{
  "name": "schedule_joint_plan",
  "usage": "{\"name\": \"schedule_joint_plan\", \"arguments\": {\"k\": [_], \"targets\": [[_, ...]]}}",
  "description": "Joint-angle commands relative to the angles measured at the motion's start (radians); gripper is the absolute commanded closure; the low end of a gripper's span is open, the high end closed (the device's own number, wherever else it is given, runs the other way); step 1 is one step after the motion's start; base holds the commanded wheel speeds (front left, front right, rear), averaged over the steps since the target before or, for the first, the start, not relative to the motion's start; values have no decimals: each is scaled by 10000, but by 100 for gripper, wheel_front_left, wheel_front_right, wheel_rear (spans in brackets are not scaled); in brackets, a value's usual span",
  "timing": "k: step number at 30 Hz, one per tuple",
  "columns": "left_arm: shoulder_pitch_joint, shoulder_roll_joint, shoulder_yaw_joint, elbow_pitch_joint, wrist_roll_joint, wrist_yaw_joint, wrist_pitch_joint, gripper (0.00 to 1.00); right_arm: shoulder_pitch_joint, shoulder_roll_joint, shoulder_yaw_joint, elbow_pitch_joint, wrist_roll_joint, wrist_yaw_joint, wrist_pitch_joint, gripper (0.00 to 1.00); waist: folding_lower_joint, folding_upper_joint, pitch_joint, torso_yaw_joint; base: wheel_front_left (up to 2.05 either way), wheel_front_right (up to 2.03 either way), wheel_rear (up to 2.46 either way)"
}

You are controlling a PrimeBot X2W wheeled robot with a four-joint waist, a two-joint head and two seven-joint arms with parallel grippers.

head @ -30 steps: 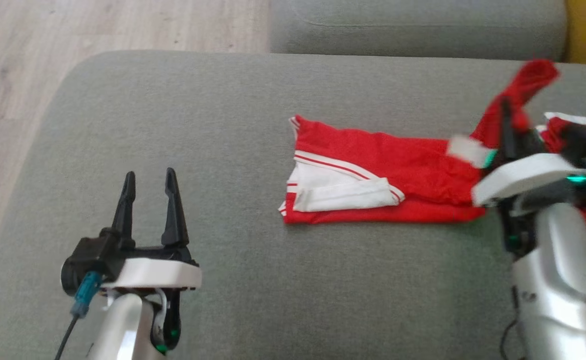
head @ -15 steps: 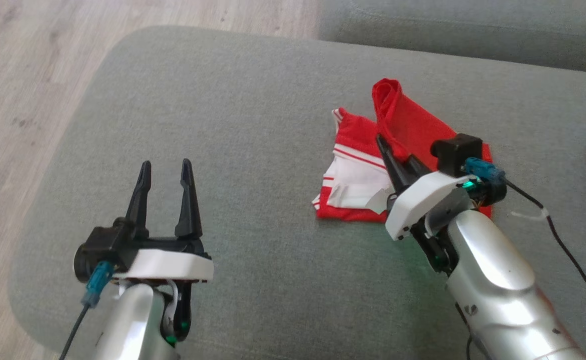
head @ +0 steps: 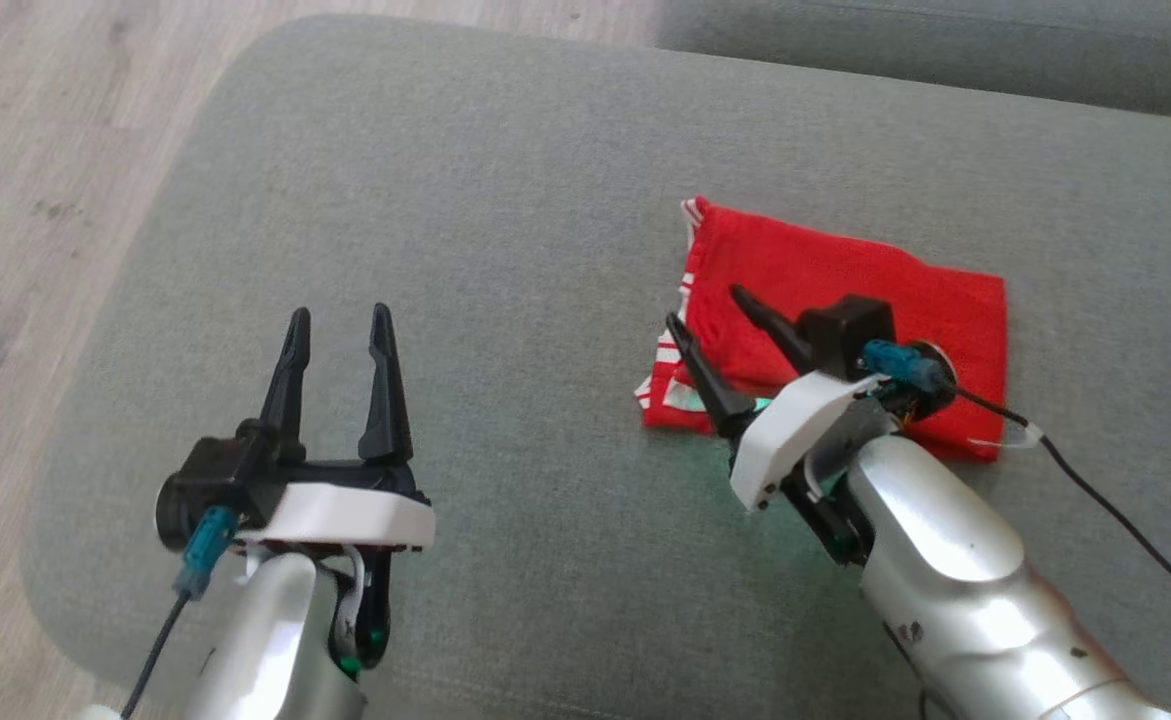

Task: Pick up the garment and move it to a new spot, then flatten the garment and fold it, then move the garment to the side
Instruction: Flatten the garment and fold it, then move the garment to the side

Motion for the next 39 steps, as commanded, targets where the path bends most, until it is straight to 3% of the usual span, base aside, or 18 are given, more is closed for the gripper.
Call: {"name": "schedule_joint_plan", "arguments": {"k": [1, 6, 11, 15, 19, 28, 39], "targets": [[-435, 80, 370, -252, 118, 21, -95, 0, -412, 117, 66, -358, 58, -7, -308, 0, -1, 0, -126, -180, 0, 0, 0], [-312, 80, 675, -263, 288, -49, -95, 0, -571, 118, -821, -304, -371, -7, -1128, 0, -1, 0, -379, -750, 0, 0, 0], [-171, 80, 879, -251, 440, -98, -95, 0, -310, 118, -2648, -629, -1462, -7, -1550, 0, -1, 0, -557, -1367, 0, 0, 0], [-88, 95, 856, -103, 685, -179, -95, 0, 406, 118, -4193, -1662, -2544, -7, -1632, 0, -1, 0, -642, -1793, 0, 0, 0], [-31, 99, 978, 32, 842, -177, -95, 0, 1574, 118, -5095, -3057, -3064, -7, -1640, 0, -1, 0, -714, -2184, 0, 0, 0], [410, 85, 1189, 35, 957, -77, -95, 0, 3624, 118, -5704, -4265, -2625, -7, -1643, 0, -1, 0, -770, -2549, 0, 0, 0], [232, 81, 968, -62, 880, -81, -95, 0, 3501, 118, -5782, -4167, -2817, -7, -1565, 0, -1, 0, -390, -2285, 0, 0, 0]]}}
